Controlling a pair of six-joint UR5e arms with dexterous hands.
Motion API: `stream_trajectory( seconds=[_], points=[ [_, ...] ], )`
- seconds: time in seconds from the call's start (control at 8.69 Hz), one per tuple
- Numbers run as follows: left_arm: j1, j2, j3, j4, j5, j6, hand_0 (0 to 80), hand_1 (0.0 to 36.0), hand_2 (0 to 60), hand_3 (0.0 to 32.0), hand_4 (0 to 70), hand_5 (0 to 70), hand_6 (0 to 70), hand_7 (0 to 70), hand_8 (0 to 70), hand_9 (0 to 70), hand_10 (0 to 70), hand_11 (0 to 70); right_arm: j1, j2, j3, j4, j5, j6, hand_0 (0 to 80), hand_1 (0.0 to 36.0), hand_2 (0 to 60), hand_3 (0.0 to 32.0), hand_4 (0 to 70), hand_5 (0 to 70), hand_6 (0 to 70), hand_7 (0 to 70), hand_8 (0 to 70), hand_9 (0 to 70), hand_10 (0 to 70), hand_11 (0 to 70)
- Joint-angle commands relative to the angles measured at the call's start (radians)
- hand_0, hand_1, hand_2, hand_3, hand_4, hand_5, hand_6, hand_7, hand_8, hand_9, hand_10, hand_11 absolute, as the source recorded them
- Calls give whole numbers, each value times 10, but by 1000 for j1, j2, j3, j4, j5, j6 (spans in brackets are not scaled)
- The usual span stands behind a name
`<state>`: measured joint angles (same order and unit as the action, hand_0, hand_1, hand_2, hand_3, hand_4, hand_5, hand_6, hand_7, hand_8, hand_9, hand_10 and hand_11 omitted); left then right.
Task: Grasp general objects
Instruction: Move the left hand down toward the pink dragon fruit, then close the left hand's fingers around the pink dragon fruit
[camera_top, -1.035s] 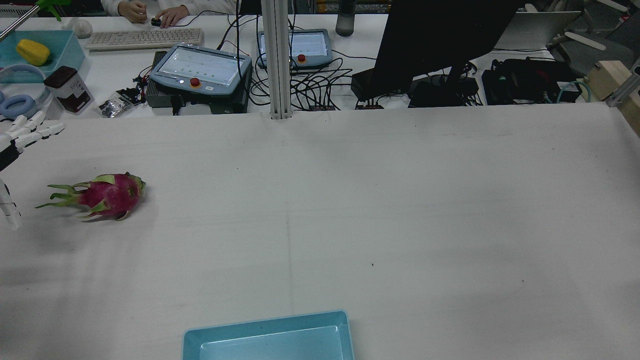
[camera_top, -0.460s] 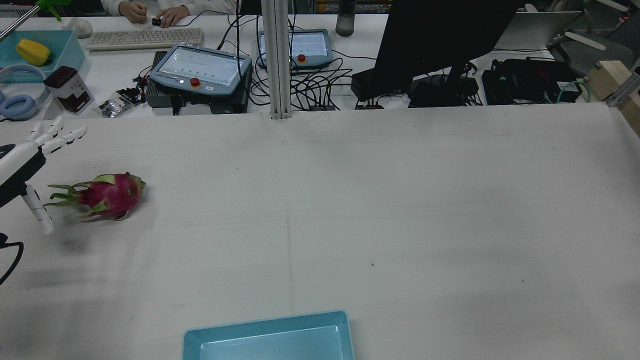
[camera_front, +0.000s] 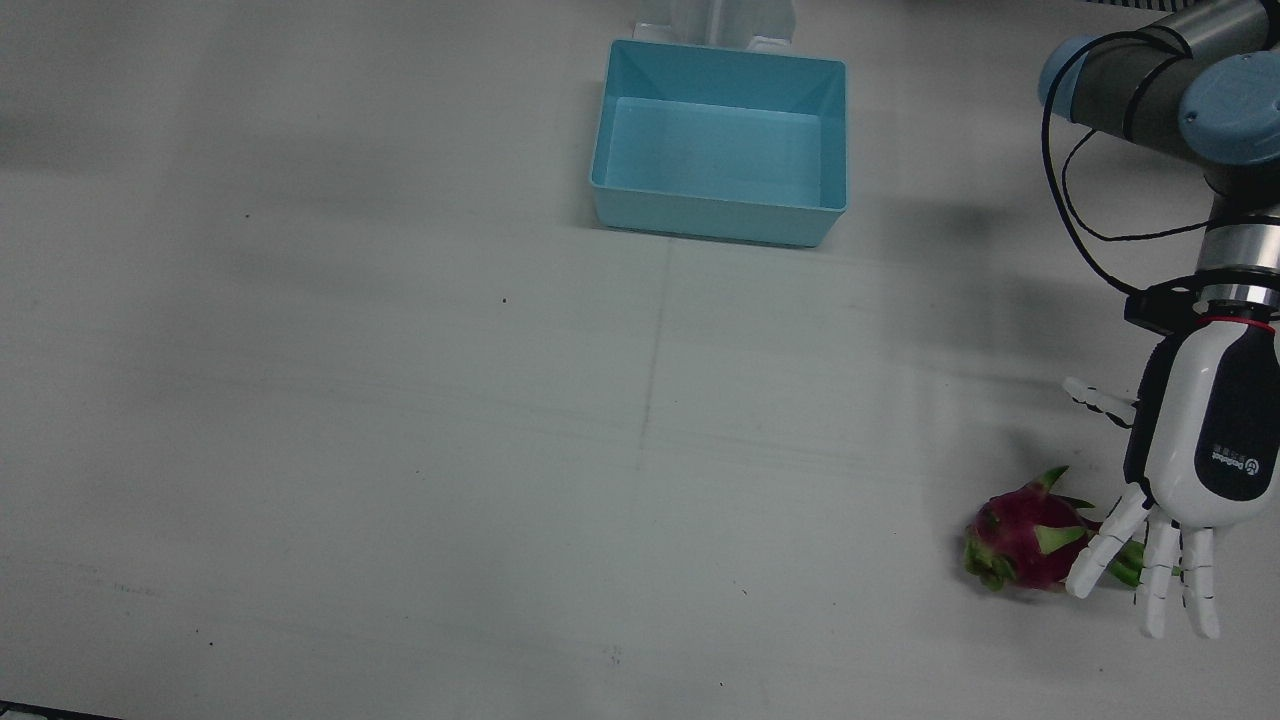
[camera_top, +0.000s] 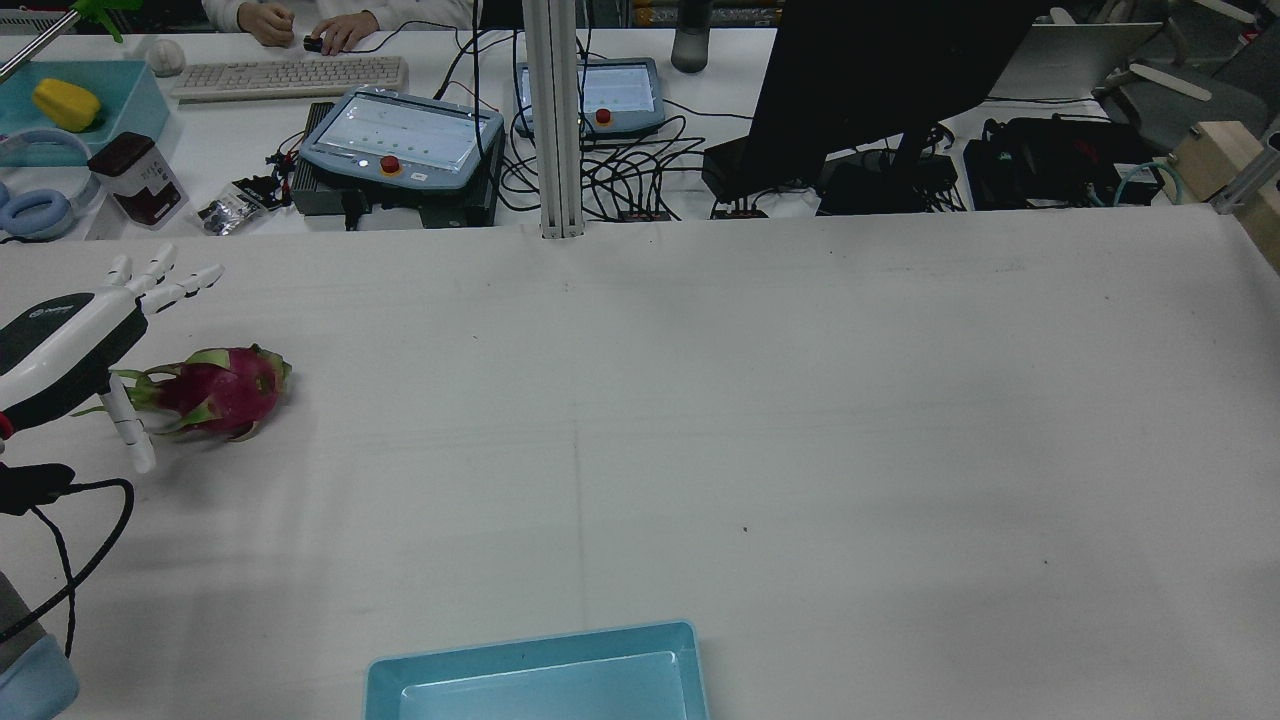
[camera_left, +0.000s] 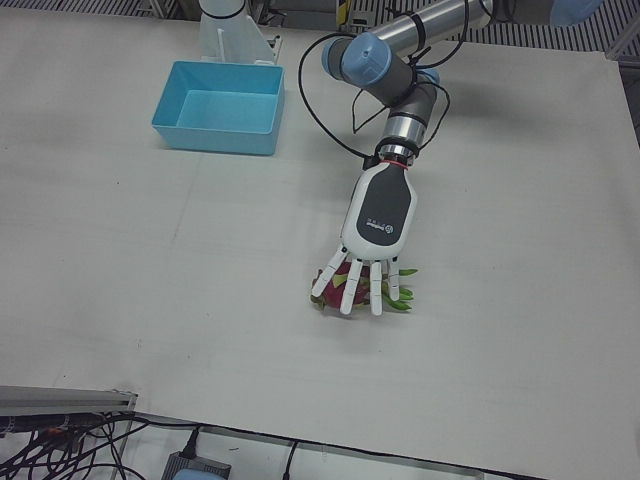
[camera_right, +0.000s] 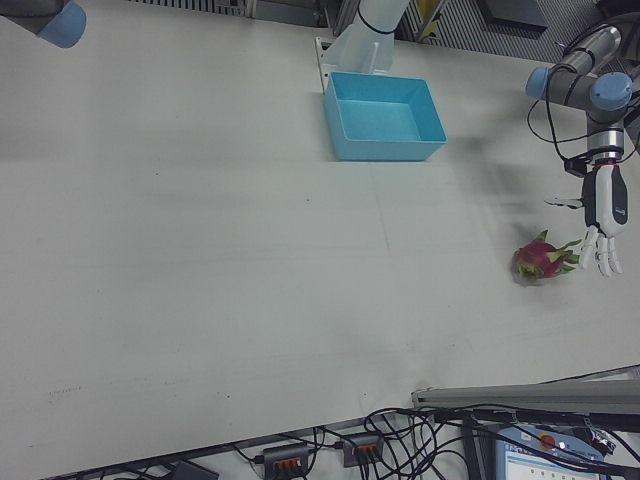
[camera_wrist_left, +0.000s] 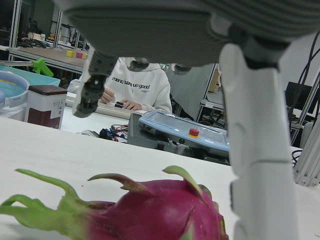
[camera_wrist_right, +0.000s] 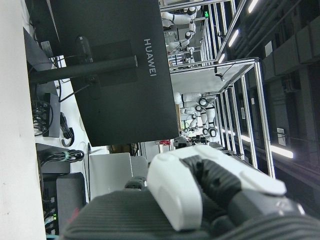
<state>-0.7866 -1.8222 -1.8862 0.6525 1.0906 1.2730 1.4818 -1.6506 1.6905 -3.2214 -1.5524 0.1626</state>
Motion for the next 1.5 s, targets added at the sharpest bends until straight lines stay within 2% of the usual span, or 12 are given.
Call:
stream_trajectory(
  seconds=[0.0, 0.23, 0.46, 0.58, 0.81, 0.92, 1.15, 1.27, 1.38],
  points=[
    [26, -12, 65, 3, -56, -4, 541, 198, 0, 282, 0, 0, 0, 0, 0, 0, 0, 0, 0, 0, 0, 0, 0, 0, 0, 0, 0, 0, 0, 0, 0, 0, 0, 0, 0, 0],
    [99, -12, 99, 7, -153, -14, 532, 184, 0, 276, 0, 0, 0, 0, 0, 0, 0, 0, 0, 0, 0, 0, 0, 0, 0, 0, 0, 0, 0, 0, 0, 0, 0, 0, 0, 0],
    [113, -17, 107, 7, -161, -15, 537, 190, 0, 258, 0, 0, 0, 0, 0, 0, 0, 0, 0, 0, 1, 0, 0, 0, 0, 0, 0, 0, 0, 0, 0, 0, 0, 0, 0, 0],
    [115, -28, 125, 7, -163, -15, 520, 167, 0, 284, 0, 0, 0, 0, 0, 0, 0, 0, 0, 0, 1, 0, 0, -2, 0, 0, 0, 0, 0, 0, 0, 0, 0, 0, 0, 0],
    [113, -113, 209, 59, -156, -15, 512, 157, 0, 282, 0, 0, 0, 0, 0, 0, 0, 0, 0, 0, 0, 0, 0, 0, 0, 0, 0, 0, 0, 0, 0, 0, 0, 0, 0, 0],
    [113, -127, 226, 62, -156, -32, 514, 148, 0, 320, 0, 0, 0, 0, 0, 0, 0, 0, 0, 0, 0, 0, 0, 0, 0, 0, 0, 0, 0, 0, 0, 0, 0, 0, 0, 0],
    [112, -120, 283, 70, -159, -150, 499, 128, 0, 320, 0, 0, 0, 0, 0, 0, 0, 0, -1, 0, 0, 0, -2, 0, 0, 0, 0, 0, 0, 0, 0, 0, 0, 0, 0, 0],
    [110, -120, 291, 62, -160, -155, 488, 120, 0, 306, 0, 0, 0, 0, 0, 0, 0, 0, 0, 0, 0, 0, -2, 0, 0, 0, 0, 0, 0, 0, 0, 0, 0, 0, 0, 0],
    [113, -121, 294, 59, -161, -155, 468, 94, 0, 278, 0, 0, 0, 0, 0, 0, 0, 0, 0, 0, 0, 0, 0, 0, 0, 0, 0, 0, 0, 0, 0, 0, 0, 0, 0, 0]
  ],
)
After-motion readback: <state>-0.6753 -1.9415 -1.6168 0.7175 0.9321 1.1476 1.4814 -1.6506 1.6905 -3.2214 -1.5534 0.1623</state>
